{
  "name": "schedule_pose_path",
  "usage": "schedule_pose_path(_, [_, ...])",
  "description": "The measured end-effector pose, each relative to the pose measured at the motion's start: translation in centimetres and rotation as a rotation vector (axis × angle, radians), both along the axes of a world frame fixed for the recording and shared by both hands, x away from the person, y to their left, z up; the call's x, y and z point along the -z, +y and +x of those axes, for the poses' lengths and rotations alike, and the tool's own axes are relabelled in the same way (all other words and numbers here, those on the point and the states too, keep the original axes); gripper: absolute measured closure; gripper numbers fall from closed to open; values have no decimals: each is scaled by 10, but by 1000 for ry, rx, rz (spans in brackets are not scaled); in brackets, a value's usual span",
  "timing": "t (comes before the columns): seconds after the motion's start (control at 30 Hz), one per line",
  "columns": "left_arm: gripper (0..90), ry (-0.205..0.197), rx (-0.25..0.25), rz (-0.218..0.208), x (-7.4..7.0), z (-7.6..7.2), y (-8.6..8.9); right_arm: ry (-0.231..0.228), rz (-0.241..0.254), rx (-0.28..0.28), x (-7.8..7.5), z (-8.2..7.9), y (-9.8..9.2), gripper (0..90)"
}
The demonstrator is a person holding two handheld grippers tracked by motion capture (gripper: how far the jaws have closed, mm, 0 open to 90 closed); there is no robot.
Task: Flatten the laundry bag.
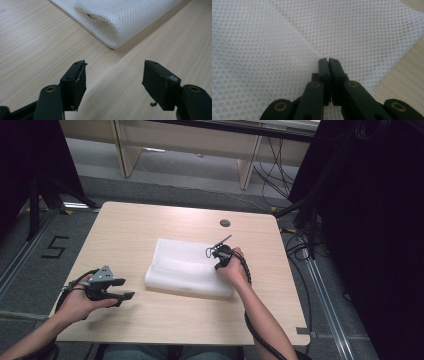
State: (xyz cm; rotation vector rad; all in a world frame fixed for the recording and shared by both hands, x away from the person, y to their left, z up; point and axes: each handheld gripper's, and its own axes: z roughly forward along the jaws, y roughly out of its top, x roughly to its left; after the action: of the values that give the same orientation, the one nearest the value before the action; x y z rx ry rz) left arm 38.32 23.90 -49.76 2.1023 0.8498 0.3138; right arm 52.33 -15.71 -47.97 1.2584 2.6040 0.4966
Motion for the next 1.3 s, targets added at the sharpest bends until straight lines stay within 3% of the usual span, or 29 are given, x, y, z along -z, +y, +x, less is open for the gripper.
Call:
schedule_pose_path(0.13, [349,-11,-11,-19,1,0,-1,-24,2,-7,-4,-2,-1,900])
schedule_pose_path(0.23, [350,-15,3,5,1,1,-1,-51,26,4,-13,-6,-2,900])
schedule_pose_path(0.27, [350,-4,-5,-3,2,1,-1,-82,41,0,-21,-10,-3,900])
schedule_pose_path(0.3, [350,-3,-6,-6,2,1,-2,-82,41,0,-21,-10,-3,900])
schedule_pose_path(0.33, [350,-16,0,0,1,1,-1,-103,46,-16,-26,-11,-4,900])
schedule_pose_path(0.43, [350,-15,2,4,1,1,-1,-158,74,-32,-44,-22,-3,900])
schedule_pose_path(0.7, [351,-18,-1,6,1,1,0,-233,128,-90,-66,-47,-6,900])
schedule_pose_path(0.73, [350,-18,-1,6,1,1,0,-233,128,-90,-66,-47,-6,900])
schedule_pose_path(0.77, [350,-20,-4,13,1,2,1,-262,152,-74,-65,-51,-5,900])
schedule_pose_path(0.8, [351,-16,-10,-2,1,1,0,-234,152,-84,-69,-55,-6,900])
schedule_pose_path(0.83, [351,-16,-7,2,1,2,0,-264,160,-94,-69,-57,-6,900])
schedule_pose_path(0.93, [351,0,-27,-28,1,0,-1,-272,179,-104,-72,-68,-7,900])
schedule_pose_path(1.03, [351,-19,-18,-9,0,1,1,-274,184,-116,-72,-78,-7,900])
schedule_pose_path(1.13, [352,-21,-24,-22,0,1,1,-263,183,-132,-72,-86,-8,900])
schedule_pose_path(1.17, [352,-25,-19,-1,0,2,2,-272,192,-123,-71,-90,-8,900])
schedule_pose_path(1.2, [352,-25,-19,-1,0,2,2,-272,192,-123,-71,-90,-8,900])
schedule_pose_path(1.23, [352,-22,-30,-18,0,1,1,-302,206,-128,-70,-92,-9,900])
schedule_pose_path(1.27, [352,-11,-41,-31,1,1,1,-302,206,-128,-70,-92,-9,900])
schedule_pose_path(1.3, [352,-18,-34,-18,-1,1,2,-283,200,-141,-71,-95,-10,900])
